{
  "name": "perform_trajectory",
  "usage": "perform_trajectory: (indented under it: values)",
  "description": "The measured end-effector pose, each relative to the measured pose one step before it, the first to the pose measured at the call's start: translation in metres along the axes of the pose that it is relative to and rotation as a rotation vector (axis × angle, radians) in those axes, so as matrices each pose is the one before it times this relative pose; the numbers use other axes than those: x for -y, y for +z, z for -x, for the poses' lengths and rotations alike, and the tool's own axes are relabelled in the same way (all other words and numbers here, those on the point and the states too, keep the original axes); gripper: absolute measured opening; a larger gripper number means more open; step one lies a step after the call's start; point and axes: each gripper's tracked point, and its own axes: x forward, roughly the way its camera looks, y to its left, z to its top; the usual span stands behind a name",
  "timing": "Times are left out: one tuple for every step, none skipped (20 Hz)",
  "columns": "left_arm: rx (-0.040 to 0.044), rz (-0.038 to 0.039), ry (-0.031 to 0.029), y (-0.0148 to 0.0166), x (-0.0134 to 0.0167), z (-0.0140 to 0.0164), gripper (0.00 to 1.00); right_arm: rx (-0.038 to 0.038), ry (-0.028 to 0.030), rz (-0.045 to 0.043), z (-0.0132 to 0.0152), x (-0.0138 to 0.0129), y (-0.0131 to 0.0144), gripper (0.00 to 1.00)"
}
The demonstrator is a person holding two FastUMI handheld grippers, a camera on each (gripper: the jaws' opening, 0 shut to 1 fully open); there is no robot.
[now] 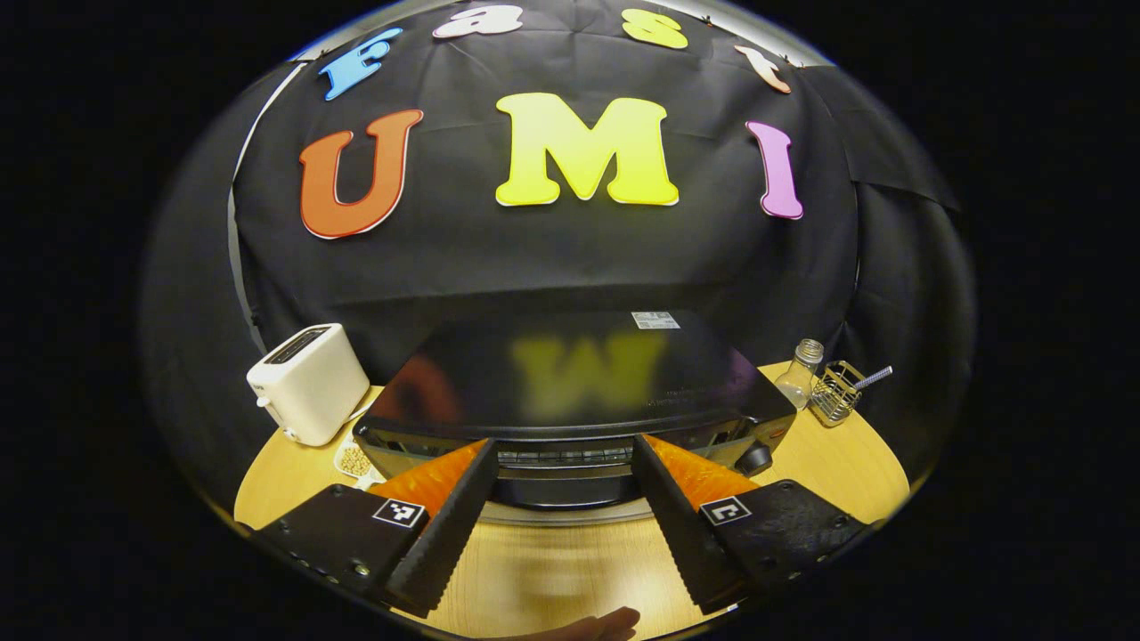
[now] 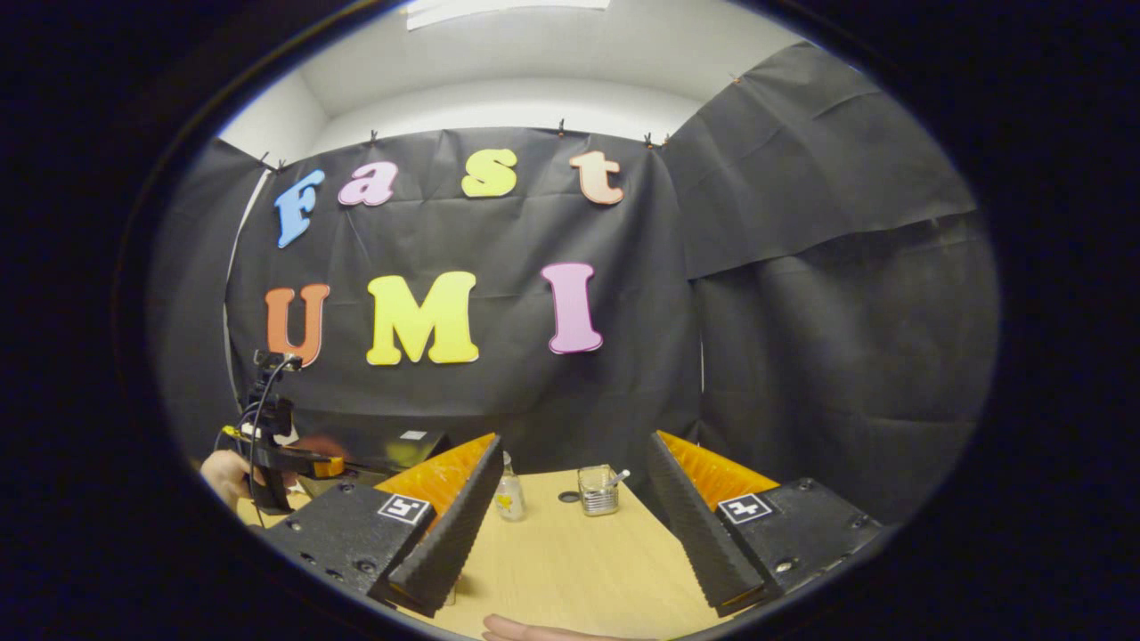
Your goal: Open the electric oven with the left hand, put the food in, and close the electric oven.
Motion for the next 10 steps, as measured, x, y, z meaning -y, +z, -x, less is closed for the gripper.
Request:
perform_trajectory:
  values:
    - [0.01314,-0.00336,0.0005,-0.00361,0.00064,0.00571,0.96,-0.00777,0.00332,0.00518,0.00277,-0.00445,-0.0015,1.0]
    - [0.01385,0.0017,0.0008,-0.00271,0.00079,0.00401,0.96,-0.00456,-0.00092,0.00611,0.0023,-0.00263,0.00021,1.0]
    - [0.00665,0.00357,0.00404,-0.00396,0.00042,0.00555,0.96,-0.0006,-0.00525,0.007,0.00126,-0.00145,0.00101,0.99]
    - [0.01331,0.00699,0.00789,-0.00394,-0.00025,0.00392,0.96,-0.0065,-0.00558,0.00974,0.00149,-0.00208,-0.0012,1.0]
    - [0.01963,-0.0078,0.01046,-0.00173,-0.0002,0.00402,0.96,-0.00359,0.00205,0.00475,0.00319,-0.00483,-0.00104,1.0]
    - [0.0204,-0.01331,0.0076,-0.00081,-0.00013,0.0021,0.96,-0.00323,0.00801,0.00026,0.00203,-0.00653,0.00053,1.0]
    - [0.01646,-0.00398,0.00328,-0.0011,0.0009,0.00348,0.96,-0.00002,0.01601,-0.00027,0.00225,-0.00755,-0.00009,1.0]
    - [0.01173,0.00775,0.00042,-0.00347,-0.00007,0.00239,0.96,0.00383,0.01843,0.0041,0.00265,-0.00808,0.00117,1.0]
    - [0.01033,0.00724,0.00104,-0.00335,0.00088,0.00275,0.96,0.00683,0.01159,0.00657,0.00091,-0.00567,-0.00026,1.0]
    - [0.01095,-0.00034,0.00279,-0.00241,0.00045,0.00261,0.96,0.01079,0.00533,0.00726,0.00072,-0.00525,0.0012,1.0]
